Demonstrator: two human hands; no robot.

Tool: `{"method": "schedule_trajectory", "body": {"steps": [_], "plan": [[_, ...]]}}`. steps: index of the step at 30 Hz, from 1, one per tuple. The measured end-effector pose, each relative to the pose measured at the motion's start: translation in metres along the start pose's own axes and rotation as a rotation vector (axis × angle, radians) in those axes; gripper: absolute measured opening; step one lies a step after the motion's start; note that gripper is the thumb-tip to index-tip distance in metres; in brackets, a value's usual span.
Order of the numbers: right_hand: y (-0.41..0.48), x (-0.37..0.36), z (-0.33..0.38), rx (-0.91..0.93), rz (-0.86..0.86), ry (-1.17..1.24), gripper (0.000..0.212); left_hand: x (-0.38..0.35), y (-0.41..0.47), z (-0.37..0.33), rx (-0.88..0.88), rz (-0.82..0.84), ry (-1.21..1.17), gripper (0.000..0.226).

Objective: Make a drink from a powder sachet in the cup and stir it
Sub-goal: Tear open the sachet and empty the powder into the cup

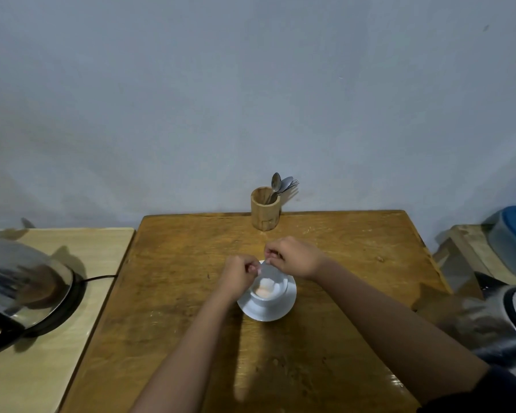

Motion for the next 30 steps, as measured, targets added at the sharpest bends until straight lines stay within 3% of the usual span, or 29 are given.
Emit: {"method": "schedule_trajectory", "body": {"steps": [6,11,15,21,24,30], "plan": [[-0.003,0.004,0.005,-0.013,0.022,-0.011,0.018,-0.003,-0.007,0.017,0.04,-0.066,-0.198,0.014],[-0.004,0.003,0.002,-0.071,0.088,-0.061,0.008,-0.002,-0.011,0.028,0.099,-0.115,-0.319,0.011],[-0.003,0.007,0.007,-0.078,0.07,-0.113,0.013,-0.005,-0.011,0.023,0.091,-0.044,-0.266,0.022],[-0.001,0.008,0.014,-0.088,0.056,-0.185,0.013,-0.001,-0.012,0.002,0.011,0.028,-0.11,0.016],[-0.001,0.006,0.012,-0.117,0.065,-0.127,0.012,0.002,-0.014,-0.002,0.005,0.023,-0.025,0.026],[-0.002,0.001,0.0,-0.177,0.083,-0.049,0.016,0.006,-0.017,0.0,0.024,-0.035,-0.034,0.022]]}}
Point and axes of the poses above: each hand's wrist, its own y-axis towards the middle knuckle, its own x-axis out of the back of the hand, z = x × y, the point moved 10 cm from there along y, towards the middle knuckle, and after that the axes turned 7 degrees about z, right-handed, at the moved point
